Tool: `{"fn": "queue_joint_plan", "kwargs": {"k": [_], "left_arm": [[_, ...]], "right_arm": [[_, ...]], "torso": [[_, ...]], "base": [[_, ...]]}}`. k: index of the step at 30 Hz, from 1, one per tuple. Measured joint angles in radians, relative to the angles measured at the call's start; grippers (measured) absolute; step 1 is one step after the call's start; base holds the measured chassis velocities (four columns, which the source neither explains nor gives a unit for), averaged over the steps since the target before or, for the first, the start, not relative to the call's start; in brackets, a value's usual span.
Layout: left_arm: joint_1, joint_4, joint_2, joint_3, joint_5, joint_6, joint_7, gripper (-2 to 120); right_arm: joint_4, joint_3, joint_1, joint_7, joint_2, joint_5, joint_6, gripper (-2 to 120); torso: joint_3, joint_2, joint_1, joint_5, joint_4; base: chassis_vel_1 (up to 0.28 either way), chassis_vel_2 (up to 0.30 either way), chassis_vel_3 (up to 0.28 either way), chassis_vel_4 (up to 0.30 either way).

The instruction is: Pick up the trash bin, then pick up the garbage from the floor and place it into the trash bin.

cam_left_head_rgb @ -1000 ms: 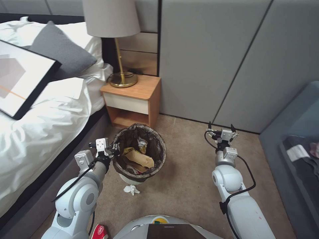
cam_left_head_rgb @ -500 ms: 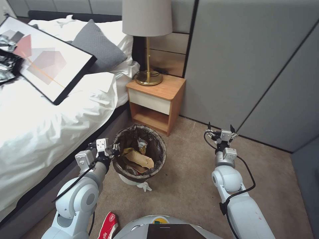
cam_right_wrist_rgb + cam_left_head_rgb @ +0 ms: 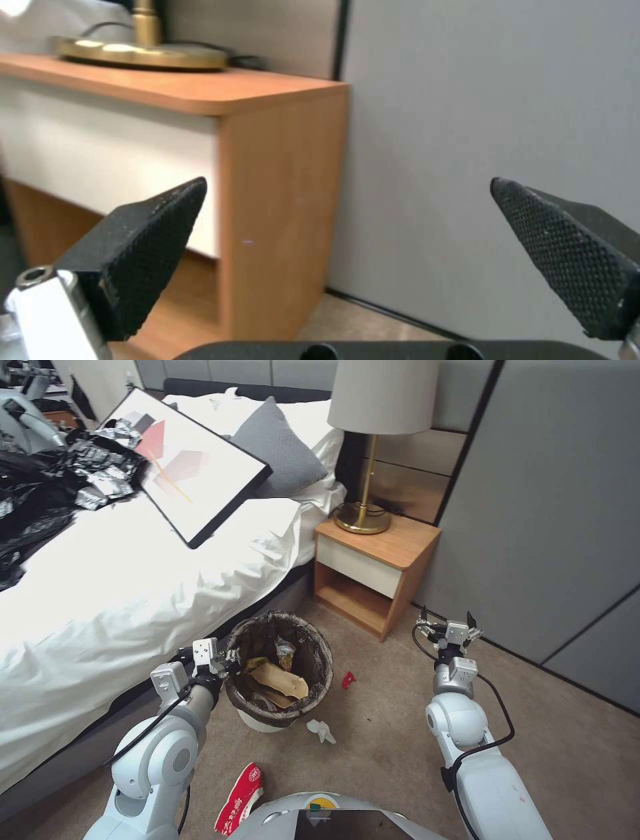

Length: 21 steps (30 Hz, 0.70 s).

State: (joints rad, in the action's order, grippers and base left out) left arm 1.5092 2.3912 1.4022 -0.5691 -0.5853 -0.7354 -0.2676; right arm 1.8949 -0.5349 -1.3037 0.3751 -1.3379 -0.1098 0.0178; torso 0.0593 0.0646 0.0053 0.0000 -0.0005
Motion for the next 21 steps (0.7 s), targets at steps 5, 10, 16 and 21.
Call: {"fn": "queue_joint_plan", "kwargs": {"k": [5,10,16,21], "left_arm": [[-0.001,0.000,0.000,-0.001,-0.001,0.000,0.000,5],[-0.002,0.000,-0.001,-0.003,-0.001,0.000,0.000,5],[-0.004,-0.004,-0.002,-0.006,0.019,0.000,0.013,5],[-0.004,-0.005,-0.001,-0.002,0.025,0.000,0.019,5]], "right_arm": [[-0.001,0.010,-0.004,0.022,-0.008,0.002,0.015,100],[0.005,0.013,-0.005,0.029,-0.010,0.001,0.041,100],[0.067,0.033,0.009,0.052,0.004,-0.110,0.257,100],[0.069,0.075,0.080,0.120,0.031,-0.281,0.478,100]], "torso": [[0.000,0.000,0.000,0.0000,0.0000],[0.000,0.000,0.000,0.0000,0.0001],[0.000,0.000,0.000,-0.0001,0.0001],[0.000,0.000,0.000,-0.0001,-0.0003]], "base": [[0.100,0.087,0.100,0.107],[0.108,0.109,0.102,0.100],[0.065,0.066,0.062,0.066],[0.000,0.000,0.000,0.000]]}}
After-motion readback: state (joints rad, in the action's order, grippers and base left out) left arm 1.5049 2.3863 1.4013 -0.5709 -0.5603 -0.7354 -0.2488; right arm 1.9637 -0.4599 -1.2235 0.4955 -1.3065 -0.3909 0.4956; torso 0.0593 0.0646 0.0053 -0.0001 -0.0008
